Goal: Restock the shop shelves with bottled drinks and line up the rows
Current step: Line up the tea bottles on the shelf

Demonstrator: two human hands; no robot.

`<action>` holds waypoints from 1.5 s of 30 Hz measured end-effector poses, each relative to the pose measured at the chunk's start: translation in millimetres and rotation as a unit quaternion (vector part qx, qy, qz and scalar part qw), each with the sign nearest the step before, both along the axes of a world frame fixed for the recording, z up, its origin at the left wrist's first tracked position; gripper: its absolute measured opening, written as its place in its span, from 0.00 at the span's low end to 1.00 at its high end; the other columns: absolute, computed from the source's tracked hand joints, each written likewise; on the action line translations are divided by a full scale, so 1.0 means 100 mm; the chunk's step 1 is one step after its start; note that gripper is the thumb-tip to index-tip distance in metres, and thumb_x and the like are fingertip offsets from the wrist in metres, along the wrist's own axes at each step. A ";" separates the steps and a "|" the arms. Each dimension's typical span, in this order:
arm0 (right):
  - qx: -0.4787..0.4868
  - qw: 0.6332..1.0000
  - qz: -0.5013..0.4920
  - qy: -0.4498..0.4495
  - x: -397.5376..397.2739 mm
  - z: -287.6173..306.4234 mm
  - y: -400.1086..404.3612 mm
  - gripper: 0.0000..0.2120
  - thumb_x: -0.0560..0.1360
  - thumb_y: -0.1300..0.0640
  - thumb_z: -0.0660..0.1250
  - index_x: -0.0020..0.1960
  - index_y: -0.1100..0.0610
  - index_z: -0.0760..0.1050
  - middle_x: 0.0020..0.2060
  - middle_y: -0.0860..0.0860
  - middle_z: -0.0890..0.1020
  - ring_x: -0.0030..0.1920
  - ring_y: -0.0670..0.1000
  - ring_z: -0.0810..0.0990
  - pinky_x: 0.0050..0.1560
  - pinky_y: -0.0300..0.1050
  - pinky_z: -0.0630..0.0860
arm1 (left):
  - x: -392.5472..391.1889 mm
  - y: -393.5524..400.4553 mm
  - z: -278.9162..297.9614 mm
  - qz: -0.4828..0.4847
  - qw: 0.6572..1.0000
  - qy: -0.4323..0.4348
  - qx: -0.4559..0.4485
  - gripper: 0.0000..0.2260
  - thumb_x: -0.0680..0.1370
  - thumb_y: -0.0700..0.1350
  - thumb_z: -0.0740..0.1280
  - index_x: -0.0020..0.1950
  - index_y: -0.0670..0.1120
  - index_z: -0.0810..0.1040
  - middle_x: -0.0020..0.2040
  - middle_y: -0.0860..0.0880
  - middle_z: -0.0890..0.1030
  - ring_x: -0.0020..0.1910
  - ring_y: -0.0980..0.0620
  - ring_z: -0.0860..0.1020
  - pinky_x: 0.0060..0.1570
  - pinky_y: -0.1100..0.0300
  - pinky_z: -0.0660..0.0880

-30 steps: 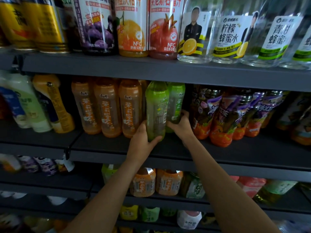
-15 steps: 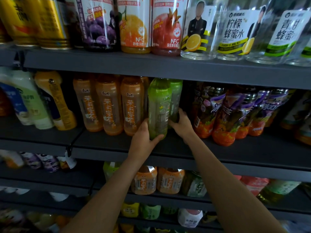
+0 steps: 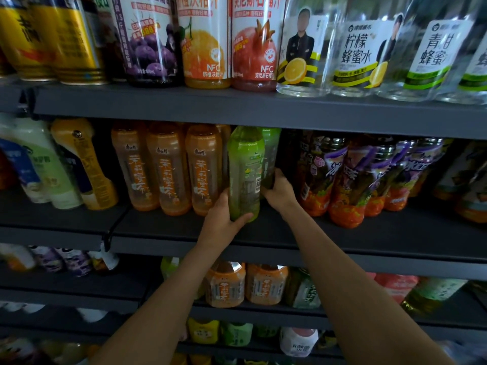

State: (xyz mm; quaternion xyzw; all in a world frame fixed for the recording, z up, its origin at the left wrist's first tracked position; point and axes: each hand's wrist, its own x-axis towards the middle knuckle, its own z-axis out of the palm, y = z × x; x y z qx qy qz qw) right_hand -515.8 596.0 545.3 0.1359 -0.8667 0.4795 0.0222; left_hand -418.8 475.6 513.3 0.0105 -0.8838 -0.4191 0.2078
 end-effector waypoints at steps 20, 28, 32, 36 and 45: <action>0.020 0.997 0.020 0.074 0.55 -0.27 0.21 0.38 0.70 0.60 0.72 0.73 0.59 0.56 0.65 0.56 0.66 0.65 0.52 0.68 0.55 0.28 0.61 | -0.15 0.10 0.18 -0.057 0.982 -0.127 0.125 0.29 0.73 0.46 0.71 0.71 0.49 0.62 0.66 0.50 0.71 0.65 0.52 0.69 0.61 0.60 0.67; -0.021 0.998 0.042 0.028 0.53 -0.23 0.32 0.38 0.67 0.58 0.75 0.71 0.58 0.59 0.61 0.51 0.68 0.63 0.49 0.69 0.63 0.42 0.69 | -0.08 0.12 0.12 -0.027 0.990 -0.079 0.112 0.19 0.76 0.42 0.66 0.66 0.48 0.69 0.54 0.47 0.72 0.53 0.53 0.73 0.48 0.67 0.69; -0.025 0.998 0.057 -0.002 0.55 -0.19 0.28 0.36 0.67 0.55 0.75 0.69 0.56 0.61 0.59 0.49 0.74 0.60 0.46 0.72 0.54 0.35 0.67 | -0.03 0.12 0.06 -0.008 0.993 0.016 0.118 0.09 0.75 0.35 0.64 0.53 0.44 0.73 0.53 0.46 0.73 0.53 0.52 0.74 0.42 0.77 0.69; -0.028 0.999 0.028 0.012 0.56 -0.18 0.26 0.34 0.68 0.54 0.74 0.68 0.58 0.61 0.59 0.51 0.74 0.60 0.49 0.73 0.53 0.34 0.67 | -0.04 0.12 0.03 -0.029 0.991 -0.013 0.133 0.16 0.76 0.37 0.64 0.64 0.44 0.68 0.63 0.48 0.71 0.63 0.56 0.68 0.59 0.66 0.67; -0.012 0.997 -0.008 0.075 0.51 -0.26 0.27 0.31 0.67 0.56 0.75 0.66 0.59 0.68 0.59 0.54 0.74 0.60 0.53 0.75 0.62 0.49 0.73 | -0.06 0.10 -0.03 -0.047 0.998 -0.031 0.024 0.26 0.75 0.41 0.67 0.71 0.44 0.63 0.66 0.45 0.73 0.66 0.49 0.70 0.65 0.58 0.67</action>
